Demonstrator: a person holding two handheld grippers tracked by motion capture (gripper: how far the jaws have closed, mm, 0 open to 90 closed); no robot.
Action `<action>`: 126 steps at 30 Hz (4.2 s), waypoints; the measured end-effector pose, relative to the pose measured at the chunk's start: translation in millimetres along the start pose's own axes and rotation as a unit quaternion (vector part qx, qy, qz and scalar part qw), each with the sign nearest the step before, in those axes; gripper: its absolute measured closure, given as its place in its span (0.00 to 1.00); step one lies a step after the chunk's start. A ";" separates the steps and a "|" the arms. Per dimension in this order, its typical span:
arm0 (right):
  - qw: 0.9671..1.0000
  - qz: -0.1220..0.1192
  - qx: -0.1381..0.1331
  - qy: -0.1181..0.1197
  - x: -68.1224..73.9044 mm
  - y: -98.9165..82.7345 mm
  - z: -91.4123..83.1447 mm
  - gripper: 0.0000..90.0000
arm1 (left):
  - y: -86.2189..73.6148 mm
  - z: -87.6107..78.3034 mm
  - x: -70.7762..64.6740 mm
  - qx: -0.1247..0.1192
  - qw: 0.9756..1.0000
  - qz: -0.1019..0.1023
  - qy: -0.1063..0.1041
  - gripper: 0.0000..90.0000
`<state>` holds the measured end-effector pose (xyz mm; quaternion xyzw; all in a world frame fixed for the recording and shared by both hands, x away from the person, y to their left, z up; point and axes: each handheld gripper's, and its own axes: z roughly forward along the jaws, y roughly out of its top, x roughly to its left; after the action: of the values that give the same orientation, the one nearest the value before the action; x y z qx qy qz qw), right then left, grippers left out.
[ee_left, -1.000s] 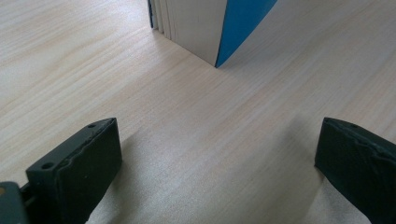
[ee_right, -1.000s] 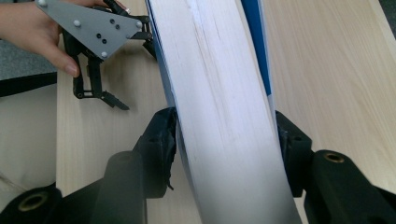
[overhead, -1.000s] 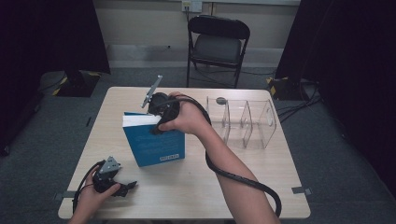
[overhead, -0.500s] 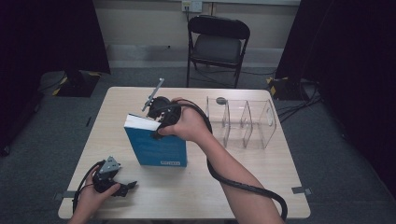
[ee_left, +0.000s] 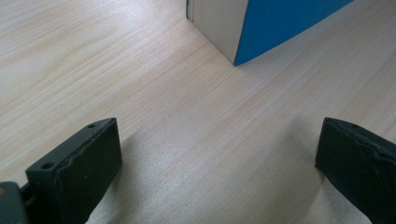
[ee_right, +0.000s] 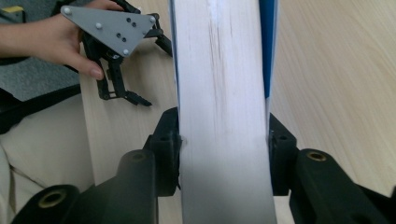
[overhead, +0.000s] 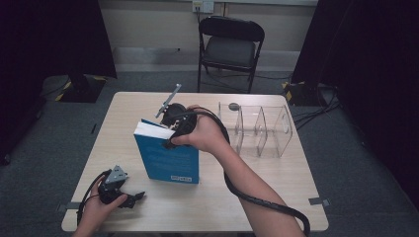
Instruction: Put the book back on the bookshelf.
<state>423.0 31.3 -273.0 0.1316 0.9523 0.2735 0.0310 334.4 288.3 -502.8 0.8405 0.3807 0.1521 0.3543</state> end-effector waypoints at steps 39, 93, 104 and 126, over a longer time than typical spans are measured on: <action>1.000 0.008 -0.006 0.004 -13.2 -30.9 -7.7 0.53 | -0.1 -0.2 -0.3 0.001 1.000 0.000 0.002 0.00; 0.997 0.053 0.048 -0.017 -2.3 -34.5 15.0 0.68 | 0.0 -0.2 -0.4 0.001 1.000 -0.001 0.001 0.00; 0.996 0.063 0.051 -0.026 -4.2 -38.4 6.1 0.69 | 0.0 -0.2 -0.5 0.001 1.000 -0.002 0.002 0.00; 0.994 0.096 0.037 -0.038 -4.2 -59.6 -28.9 0.69 | -0.1 -0.2 -0.4 0.000 1.000 -0.001 0.001 0.00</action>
<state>409.3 -33.2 -280.1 0.2343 0.9426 0.2350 0.0363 334.0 288.2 -502.7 0.8399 0.3822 0.1527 0.3539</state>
